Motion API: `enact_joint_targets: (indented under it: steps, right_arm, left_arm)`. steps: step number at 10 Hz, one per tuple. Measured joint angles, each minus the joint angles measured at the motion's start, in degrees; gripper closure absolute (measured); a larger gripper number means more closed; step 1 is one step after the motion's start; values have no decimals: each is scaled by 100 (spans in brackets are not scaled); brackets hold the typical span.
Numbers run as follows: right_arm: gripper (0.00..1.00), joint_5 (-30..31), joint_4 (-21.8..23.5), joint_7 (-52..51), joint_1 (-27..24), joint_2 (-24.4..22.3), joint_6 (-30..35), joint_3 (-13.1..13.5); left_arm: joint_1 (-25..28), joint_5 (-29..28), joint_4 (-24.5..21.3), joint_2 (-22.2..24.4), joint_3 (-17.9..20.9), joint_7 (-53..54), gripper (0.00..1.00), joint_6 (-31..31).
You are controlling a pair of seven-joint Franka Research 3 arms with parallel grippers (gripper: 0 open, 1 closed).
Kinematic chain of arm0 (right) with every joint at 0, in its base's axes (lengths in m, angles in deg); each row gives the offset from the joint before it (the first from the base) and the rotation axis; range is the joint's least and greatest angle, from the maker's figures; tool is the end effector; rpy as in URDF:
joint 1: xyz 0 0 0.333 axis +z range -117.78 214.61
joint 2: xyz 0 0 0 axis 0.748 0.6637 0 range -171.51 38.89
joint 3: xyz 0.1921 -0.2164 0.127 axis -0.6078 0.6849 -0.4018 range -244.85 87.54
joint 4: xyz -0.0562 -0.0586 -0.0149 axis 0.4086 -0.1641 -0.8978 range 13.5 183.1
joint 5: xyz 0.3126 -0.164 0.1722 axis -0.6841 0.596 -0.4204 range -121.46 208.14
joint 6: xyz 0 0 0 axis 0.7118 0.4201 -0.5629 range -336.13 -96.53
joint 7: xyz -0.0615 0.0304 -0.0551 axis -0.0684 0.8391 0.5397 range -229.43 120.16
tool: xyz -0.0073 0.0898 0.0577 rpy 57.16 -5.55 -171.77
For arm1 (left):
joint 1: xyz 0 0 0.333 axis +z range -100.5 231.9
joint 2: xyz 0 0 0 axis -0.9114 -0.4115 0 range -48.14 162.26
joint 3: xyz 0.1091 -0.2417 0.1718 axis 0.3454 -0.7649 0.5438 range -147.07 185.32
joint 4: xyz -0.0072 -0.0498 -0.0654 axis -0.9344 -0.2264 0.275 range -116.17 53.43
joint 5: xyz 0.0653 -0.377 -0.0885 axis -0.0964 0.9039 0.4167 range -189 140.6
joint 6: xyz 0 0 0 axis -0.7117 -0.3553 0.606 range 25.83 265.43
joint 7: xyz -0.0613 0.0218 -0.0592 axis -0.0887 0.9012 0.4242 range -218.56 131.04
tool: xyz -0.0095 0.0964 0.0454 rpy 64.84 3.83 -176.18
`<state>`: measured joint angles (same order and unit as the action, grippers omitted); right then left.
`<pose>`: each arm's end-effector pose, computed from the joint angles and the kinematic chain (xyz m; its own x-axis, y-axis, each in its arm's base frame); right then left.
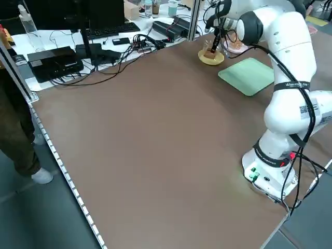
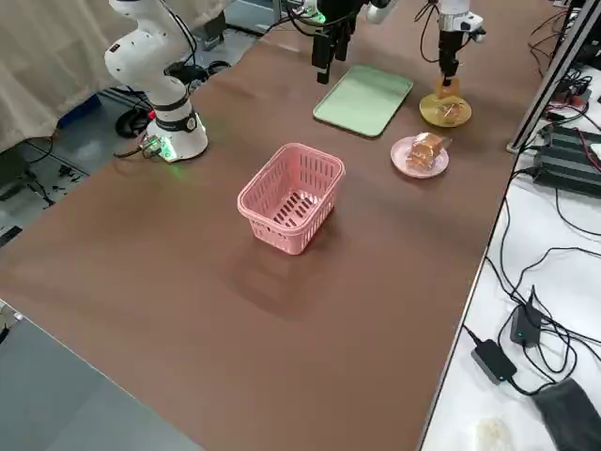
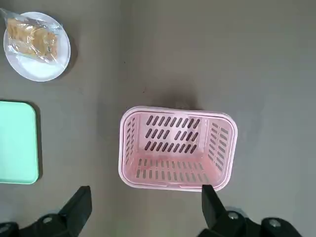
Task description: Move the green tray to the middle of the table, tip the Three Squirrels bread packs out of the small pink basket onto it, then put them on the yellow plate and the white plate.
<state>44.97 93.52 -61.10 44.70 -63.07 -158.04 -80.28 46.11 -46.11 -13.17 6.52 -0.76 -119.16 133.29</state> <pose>0.5654 -0.0241 0.6149 0.9954 0.0747 -0.0594 0.0760 -0.9969 0.0204 0.6405 -0.4242 0.2579 0.8463 0.5212 0.1105 0.4984 -0.8478 0.1811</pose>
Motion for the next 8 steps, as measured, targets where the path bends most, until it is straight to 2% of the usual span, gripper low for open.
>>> enact_joint_targets:
  steps: [6,8]
  right_arm:
    - [1,-1,0,0,0,0,1,0]
    - [1,-1,0,0,0,0,2,0]
  left_arm:
    - [-32,0,150,-263,0,3,57,262]
    - [-32,0,168,-298,0,5,50,333]
